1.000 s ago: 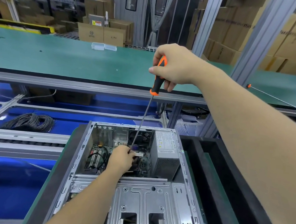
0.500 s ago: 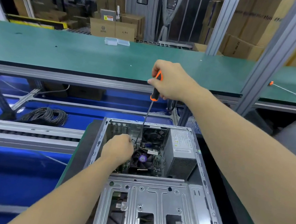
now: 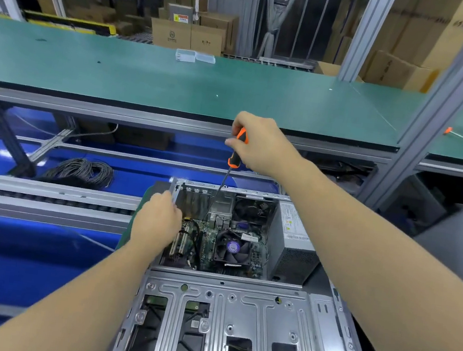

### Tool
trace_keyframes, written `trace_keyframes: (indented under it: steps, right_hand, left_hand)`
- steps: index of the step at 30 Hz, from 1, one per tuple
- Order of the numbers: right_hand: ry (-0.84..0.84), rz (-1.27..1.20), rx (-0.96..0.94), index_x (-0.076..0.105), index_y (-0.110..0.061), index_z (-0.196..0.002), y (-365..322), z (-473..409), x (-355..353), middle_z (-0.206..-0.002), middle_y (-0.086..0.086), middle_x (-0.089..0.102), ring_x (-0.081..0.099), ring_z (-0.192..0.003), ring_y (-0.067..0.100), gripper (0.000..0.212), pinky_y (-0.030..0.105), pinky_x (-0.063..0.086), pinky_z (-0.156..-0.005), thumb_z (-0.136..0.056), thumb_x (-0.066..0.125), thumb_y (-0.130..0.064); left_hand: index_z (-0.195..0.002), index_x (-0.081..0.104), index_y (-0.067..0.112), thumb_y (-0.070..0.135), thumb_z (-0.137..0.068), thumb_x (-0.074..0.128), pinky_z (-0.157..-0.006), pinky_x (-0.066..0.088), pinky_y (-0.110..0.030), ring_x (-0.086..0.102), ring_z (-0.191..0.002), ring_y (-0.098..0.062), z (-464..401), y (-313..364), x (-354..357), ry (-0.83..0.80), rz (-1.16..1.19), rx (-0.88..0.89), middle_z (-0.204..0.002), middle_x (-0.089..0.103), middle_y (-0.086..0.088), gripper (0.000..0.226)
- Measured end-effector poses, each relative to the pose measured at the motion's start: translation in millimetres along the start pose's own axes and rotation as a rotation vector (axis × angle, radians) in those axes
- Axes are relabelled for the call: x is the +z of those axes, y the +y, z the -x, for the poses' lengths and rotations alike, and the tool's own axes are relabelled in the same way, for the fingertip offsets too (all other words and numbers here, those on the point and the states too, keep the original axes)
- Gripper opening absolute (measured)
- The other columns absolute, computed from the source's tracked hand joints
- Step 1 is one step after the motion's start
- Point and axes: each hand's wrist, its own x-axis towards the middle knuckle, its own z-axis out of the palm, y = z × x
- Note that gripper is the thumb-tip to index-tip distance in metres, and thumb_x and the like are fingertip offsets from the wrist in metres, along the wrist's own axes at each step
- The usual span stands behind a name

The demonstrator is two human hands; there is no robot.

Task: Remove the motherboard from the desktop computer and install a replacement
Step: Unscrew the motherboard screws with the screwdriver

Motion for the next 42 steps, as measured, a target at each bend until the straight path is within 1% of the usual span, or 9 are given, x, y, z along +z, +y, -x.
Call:
trace_keyframes:
  steps: [4, 8, 13, 16, 20, 27, 33, 36, 42]
  right_hand:
    - [-0.027, -0.005, 0.007, 0.053, -0.011, -0.099, 2, -2, 14, -0.086, 0.006, 0.066, 0.067, -0.078, 0.024, 0.017, 0.037, 0.053, -0.074, -0.097, 0.062, -0.025]
    - [-0.031, 0.030, 0.002, 0.052, -0.013, -0.098, 1, -5, 19, -0.089, 0.005, 0.061, 0.063, -0.083, 0.026, 0.017, 0.037, 0.051, -0.075, -0.097, 0.061, -0.027]
    - [-0.045, 0.036, -0.002, 0.052, -0.014, -0.098, -1, -7, 18, -0.089, 0.005, 0.062, 0.065, -0.079, 0.025, 0.016, 0.037, 0.053, -0.073, -0.097, 0.061, -0.027]
    - [-0.049, 0.039, -0.001, 0.053, -0.013, -0.098, -1, -9, 17, -0.088, 0.006, 0.063, 0.065, -0.076, 0.023, 0.016, 0.036, 0.052, -0.071, -0.098, 0.061, -0.027]
    - [-0.047, 0.033, 0.001, 0.052, -0.014, -0.097, 1, -11, 15, -0.083, 0.003, 0.063, 0.063, -0.057, 0.009, 0.016, 0.031, 0.051, -0.061, -0.098, 0.061, -0.027]
    - [-0.033, 0.045, 0.006, 0.051, -0.015, -0.094, 10, -9, 11, -0.079, 0.001, 0.062, 0.063, -0.058, 0.009, 0.016, 0.031, 0.050, -0.062, -0.097, 0.061, -0.027]
    - [-0.031, 0.050, 0.041, 0.052, -0.015, -0.096, 17, -5, 4, -0.082, 0.002, 0.063, 0.065, -0.057, 0.008, 0.015, 0.030, 0.052, -0.060, -0.097, 0.061, -0.027]
    - [-0.026, 0.059, 0.053, 0.052, -0.014, -0.097, 20, -3, 3, -0.084, 0.004, 0.064, 0.066, -0.063, 0.013, 0.016, 0.032, 0.052, -0.062, -0.098, 0.061, -0.028]
    - [-0.015, 0.048, 0.060, 0.052, -0.014, -0.098, 22, 2, 5, -0.081, 0.001, 0.062, 0.064, -0.058, 0.009, 0.017, 0.028, 0.049, -0.058, -0.098, 0.060, -0.029]
  left_hand:
    - [-0.096, 0.050, 0.006, 0.022, -0.094, 0.054, -0.072, 0.052, -0.041, 0.059, -0.084, -0.032, 2, -4, 7, -0.019, 0.031, -0.100, -0.097, 0.055, -0.013, 0.017]
    - [-0.072, 0.046, 0.010, 0.008, -0.086, 0.056, -0.063, 0.046, -0.036, 0.054, -0.070, -0.029, 1, -4, 8, -0.098, 0.033, -0.230, -0.089, 0.057, -0.013, 0.018]
    - [-0.082, 0.049, 0.008, 0.007, -0.089, 0.053, -0.063, 0.043, -0.036, 0.054, -0.076, -0.029, 4, -5, 9, -0.106, 0.054, -0.241, -0.087, 0.054, -0.010, 0.008]
    - [-0.077, 0.046, 0.010, 0.006, -0.088, 0.053, -0.061, 0.042, -0.035, 0.050, -0.068, -0.025, 8, -4, 12, -0.090, 0.068, -0.253, -0.079, 0.049, -0.006, 0.014]
    - [-0.071, 0.041, 0.012, 0.005, -0.087, 0.052, -0.064, 0.044, -0.036, 0.054, -0.076, -0.030, 10, 0, 14, -0.088, 0.078, -0.263, -0.084, 0.051, -0.008, 0.021]
    - [-0.070, 0.042, 0.012, 0.001, -0.084, 0.052, -0.049, 0.034, -0.030, 0.046, -0.063, -0.021, 15, 16, 20, -0.108, 0.132, -0.296, -0.088, 0.055, -0.011, 0.021]
    - [-0.067, 0.041, 0.011, -0.002, -0.081, 0.051, -0.051, 0.038, -0.032, 0.059, -0.074, -0.032, 18, 27, 23, -0.105, 0.142, -0.263, -0.089, 0.055, -0.012, 0.022]
    - [-0.068, 0.044, 0.010, -0.003, -0.081, 0.050, -0.055, 0.042, -0.034, 0.056, -0.071, -0.030, 17, 28, 22, -0.087, 0.125, -0.248, -0.091, 0.057, -0.014, 0.019]
    - [-0.070, 0.045, 0.013, 0.001, -0.082, 0.049, -0.063, 0.046, -0.036, 0.056, -0.080, -0.032, 17, 28, 21, -0.078, 0.096, -0.227, -0.095, 0.052, -0.010, 0.018]
